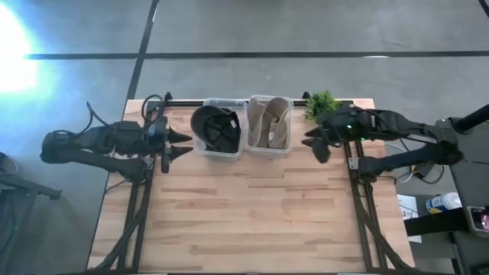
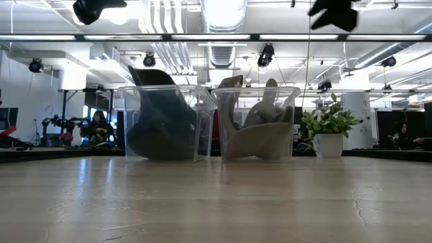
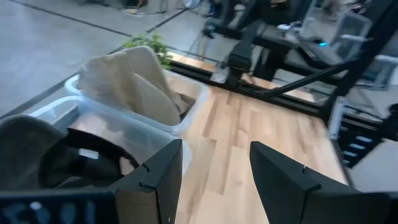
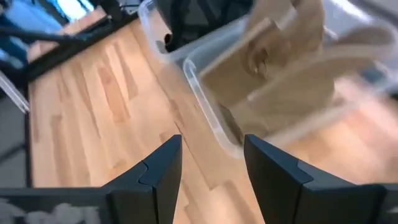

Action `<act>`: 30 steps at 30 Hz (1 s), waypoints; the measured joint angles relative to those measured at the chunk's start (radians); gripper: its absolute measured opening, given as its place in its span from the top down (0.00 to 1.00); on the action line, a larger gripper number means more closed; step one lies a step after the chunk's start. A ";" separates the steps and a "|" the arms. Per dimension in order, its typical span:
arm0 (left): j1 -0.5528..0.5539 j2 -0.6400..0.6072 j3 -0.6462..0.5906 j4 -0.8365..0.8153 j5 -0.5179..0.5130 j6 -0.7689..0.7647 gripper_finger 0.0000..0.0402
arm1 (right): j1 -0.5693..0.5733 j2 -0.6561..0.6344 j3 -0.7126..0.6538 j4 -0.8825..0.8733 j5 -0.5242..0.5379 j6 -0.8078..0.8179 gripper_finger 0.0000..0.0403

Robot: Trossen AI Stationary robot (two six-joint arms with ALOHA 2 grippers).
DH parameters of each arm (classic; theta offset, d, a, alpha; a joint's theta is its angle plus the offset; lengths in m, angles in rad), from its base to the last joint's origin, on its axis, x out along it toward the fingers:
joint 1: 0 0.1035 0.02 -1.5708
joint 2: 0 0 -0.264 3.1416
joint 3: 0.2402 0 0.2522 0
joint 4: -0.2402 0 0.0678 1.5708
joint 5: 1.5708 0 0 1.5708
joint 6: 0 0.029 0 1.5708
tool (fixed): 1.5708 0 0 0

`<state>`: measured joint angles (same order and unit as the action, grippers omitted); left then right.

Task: Pick & Place hat
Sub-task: Return To Home Position

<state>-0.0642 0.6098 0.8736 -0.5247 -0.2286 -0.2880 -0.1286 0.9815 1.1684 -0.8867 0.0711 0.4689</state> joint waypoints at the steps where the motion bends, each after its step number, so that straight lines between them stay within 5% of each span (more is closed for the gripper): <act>1: 0.003 -0.012 -0.005 0.001 0.015 0.000 0.55 | 0.002 -0.037 -0.030 0.001 0.000 0.034 0.59; 8: 0.007 -0.053 -0.022 -0.024 -0.129 -0.126 0.55 | 0.033 -0.253 -0.229 0.087 0.005 0.115 0.57; 15: 0.008 -0.093 -0.134 0.111 0.122 0.000 0.55 | 0.035 -0.410 -0.507 0.474 0.008 0.082 0.57; 30: 0.009 -0.318 -0.489 0.327 0.143 -0.203 0.55 | 0.035 -0.639 -0.865 0.959 -0.124 0.085 0.55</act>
<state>-0.0555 0.2913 0.3841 -0.1974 -0.0860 -0.4912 -0.0940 0.3422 0.3031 0.0727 -0.0528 0.5538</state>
